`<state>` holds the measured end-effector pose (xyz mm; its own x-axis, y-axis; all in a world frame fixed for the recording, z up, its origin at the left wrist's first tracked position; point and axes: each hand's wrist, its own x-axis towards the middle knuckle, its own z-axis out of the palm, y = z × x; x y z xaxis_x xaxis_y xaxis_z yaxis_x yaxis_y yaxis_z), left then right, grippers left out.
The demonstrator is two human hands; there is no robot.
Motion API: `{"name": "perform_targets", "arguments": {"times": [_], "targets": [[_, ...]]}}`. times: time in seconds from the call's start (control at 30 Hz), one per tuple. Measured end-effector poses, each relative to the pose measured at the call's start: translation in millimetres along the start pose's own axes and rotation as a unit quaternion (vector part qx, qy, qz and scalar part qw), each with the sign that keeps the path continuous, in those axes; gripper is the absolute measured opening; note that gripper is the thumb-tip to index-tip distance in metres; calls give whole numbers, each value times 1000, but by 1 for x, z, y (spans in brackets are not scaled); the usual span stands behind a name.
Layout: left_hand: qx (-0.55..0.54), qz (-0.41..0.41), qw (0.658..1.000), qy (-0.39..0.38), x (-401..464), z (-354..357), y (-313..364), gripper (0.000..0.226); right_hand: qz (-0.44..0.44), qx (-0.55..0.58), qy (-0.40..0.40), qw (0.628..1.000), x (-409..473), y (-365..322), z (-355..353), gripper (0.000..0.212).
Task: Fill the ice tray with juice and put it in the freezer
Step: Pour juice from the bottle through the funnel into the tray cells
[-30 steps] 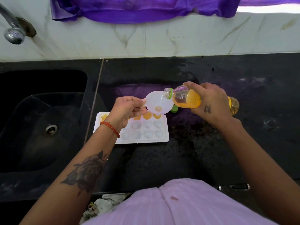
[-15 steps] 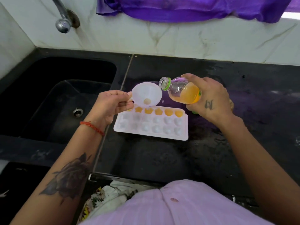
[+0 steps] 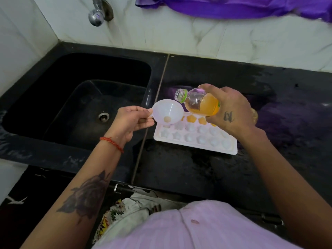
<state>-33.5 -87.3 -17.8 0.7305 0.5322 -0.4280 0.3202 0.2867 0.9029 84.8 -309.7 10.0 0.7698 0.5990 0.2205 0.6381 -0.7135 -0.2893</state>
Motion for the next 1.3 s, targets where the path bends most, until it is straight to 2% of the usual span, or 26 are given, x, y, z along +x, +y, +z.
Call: {"name": "perform_targets", "arguments": {"times": [0.3, 0.67, 1.07, 1.3], "targets": [[-4, -3, 1000, 9, 6, -1, -1, 9, -17, -89, -15, 996, 4, 0, 11, 67], [-3, -10, 1000, 17, 8, 0, -5, 9, -30, -138, -32, 990, 7, 2, 18, 68], [-5, -12, 1000, 18, 7, 1, -3, 8, -36, -155, -28, 987, 12, 3, 17, 68], [8, -15, 999, 27, 5, 3, -1, 9, -22, -117, -35, 992, 10, 3, 13, 70]]}}
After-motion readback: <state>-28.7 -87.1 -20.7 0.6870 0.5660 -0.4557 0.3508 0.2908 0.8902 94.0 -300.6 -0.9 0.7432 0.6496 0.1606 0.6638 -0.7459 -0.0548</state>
